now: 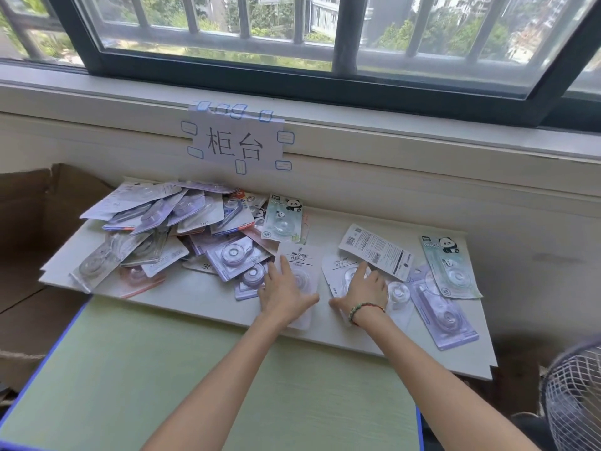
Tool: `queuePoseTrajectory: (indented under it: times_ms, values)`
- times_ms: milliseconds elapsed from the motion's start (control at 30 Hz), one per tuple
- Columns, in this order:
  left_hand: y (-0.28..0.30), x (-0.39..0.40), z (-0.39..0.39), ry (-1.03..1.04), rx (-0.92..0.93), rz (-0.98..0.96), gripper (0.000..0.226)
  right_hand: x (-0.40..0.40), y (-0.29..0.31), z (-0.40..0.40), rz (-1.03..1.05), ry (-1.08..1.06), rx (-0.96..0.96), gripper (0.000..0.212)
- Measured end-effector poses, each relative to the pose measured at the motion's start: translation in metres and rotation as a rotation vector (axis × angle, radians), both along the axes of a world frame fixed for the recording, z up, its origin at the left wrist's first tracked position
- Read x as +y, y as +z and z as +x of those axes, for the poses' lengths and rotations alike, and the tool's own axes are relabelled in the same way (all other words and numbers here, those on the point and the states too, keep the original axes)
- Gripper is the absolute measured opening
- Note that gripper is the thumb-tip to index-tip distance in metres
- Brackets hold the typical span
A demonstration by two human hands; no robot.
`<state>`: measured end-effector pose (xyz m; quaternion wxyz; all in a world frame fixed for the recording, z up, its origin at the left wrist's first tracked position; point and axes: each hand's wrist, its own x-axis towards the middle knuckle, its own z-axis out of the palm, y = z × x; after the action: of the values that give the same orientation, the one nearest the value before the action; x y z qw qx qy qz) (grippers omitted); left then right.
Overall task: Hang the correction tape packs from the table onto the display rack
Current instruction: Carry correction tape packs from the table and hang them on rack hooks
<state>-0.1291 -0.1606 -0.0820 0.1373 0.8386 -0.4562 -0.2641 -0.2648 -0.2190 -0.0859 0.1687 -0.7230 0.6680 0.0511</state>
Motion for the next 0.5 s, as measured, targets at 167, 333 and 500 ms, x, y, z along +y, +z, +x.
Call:
queuePoseTrajectory:
  times_ms: [167, 333, 500]
  values:
    - [0.009, 0.018, 0.014, 0.048, 0.085, -0.078, 0.114, 0.007, 0.016, -0.010, 0.231, -0.021, -0.268, 0.117]
    - [0.027, 0.051, 0.026, 0.118, 0.065, -0.154, 0.119, 0.027, 0.043, -0.018, 0.192, -0.086, -0.411, 0.125]
    - [0.045, 0.072, 0.024, 0.069, 0.101, -0.309, 0.125, 0.064, 0.063, -0.023, 0.028, -0.165, -0.456, 0.129]
